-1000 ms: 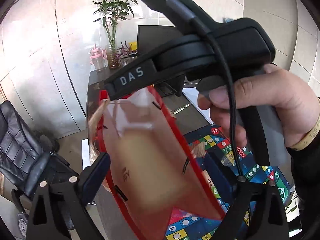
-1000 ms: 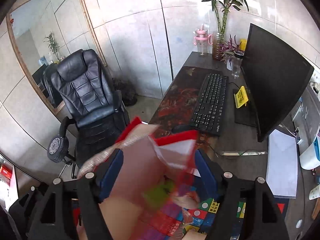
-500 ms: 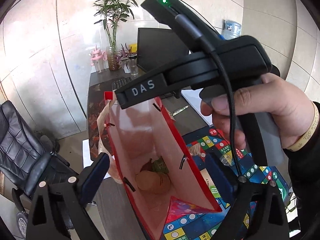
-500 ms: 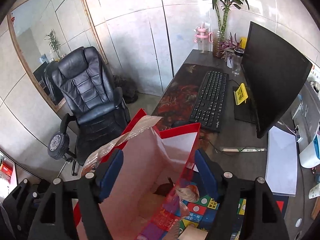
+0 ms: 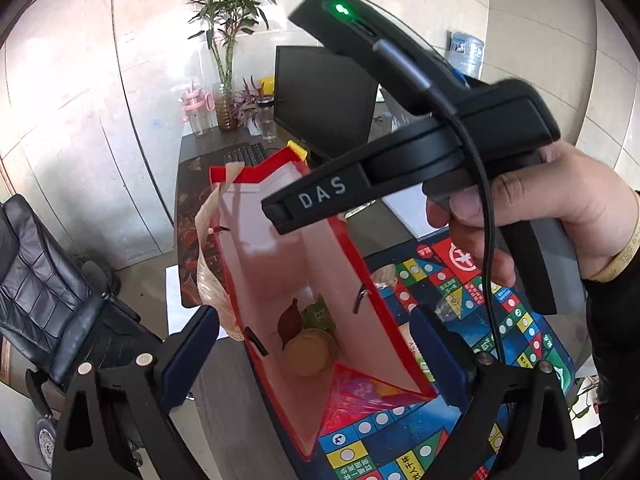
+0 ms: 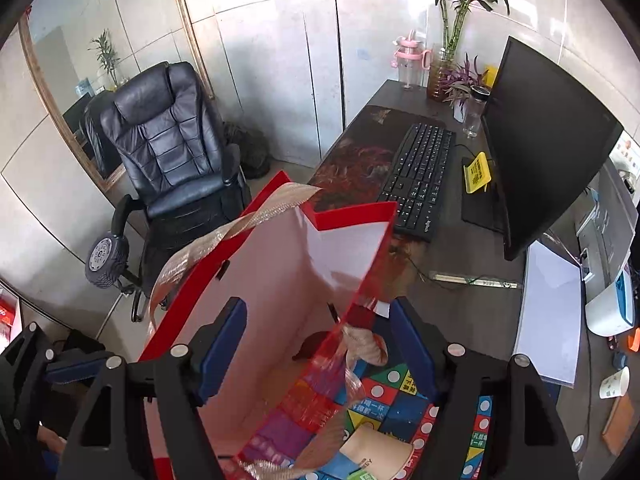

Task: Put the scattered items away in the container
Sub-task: 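Release the green packet into the bag with the right tool while the left drops the cup, then withdraw both tools from the bag back over the game mat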

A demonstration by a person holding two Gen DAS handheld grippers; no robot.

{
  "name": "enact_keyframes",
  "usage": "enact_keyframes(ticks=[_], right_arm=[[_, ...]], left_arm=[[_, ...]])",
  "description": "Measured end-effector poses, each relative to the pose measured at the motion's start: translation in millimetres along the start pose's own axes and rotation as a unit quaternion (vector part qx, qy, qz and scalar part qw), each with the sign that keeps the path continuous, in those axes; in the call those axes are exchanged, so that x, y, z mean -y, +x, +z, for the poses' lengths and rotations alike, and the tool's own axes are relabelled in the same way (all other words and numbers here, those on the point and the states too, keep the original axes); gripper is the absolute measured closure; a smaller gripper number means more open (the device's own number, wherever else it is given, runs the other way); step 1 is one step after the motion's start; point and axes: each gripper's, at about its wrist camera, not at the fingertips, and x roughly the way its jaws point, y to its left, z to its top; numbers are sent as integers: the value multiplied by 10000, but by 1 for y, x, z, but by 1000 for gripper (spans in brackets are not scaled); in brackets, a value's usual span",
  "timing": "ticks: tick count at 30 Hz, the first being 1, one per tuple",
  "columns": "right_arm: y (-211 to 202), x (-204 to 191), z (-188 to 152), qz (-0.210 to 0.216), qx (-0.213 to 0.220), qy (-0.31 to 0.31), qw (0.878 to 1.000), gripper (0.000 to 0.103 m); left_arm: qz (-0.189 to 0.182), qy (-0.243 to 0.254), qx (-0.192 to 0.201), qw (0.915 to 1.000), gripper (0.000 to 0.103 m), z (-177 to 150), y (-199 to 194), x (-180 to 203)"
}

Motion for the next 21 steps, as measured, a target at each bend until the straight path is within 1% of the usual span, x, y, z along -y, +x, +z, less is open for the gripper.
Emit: enact_keyframes(ticks=[3, 6, 9, 11, 14, 16, 19, 21], right_arm=[[-11, 1, -9, -61, 55, -80, 9999, 25], [-25, 1, -22, -76, 134, -198, 9997, 25], [-43, -1, -42, -77, 285, -280, 9992, 25], [-58, -2, -61, -57, 404, -354, 9985, 25], [-85, -8, -101, -127, 642, -580, 9962, 23], [-100, -11, -128, -137, 763, -712, 9944, 20], [-117, -13, -175, -167, 887, -813, 9926, 19], [-125, -14, -207, -212, 951, -826, 9918, 19]], left_arm=[[3, 18, 47, 10000, 5, -3, -10, 1], [-9, -72, 123, 9999, 5, -11, -23, 1], [116, -36, 322, 9994, 5, -24, -43, 7], [101, -15, 454, 9989, 5, -33, -57, 13], [75, 40, 630, 9980, 4, -55, -80, 30], [81, 159, 665, 9976, 4, -71, -88, 45], [167, 325, 674, 9971, 4, -97, -90, 67], [208, 338, 654, 9971, 4, -118, -86, 81]])
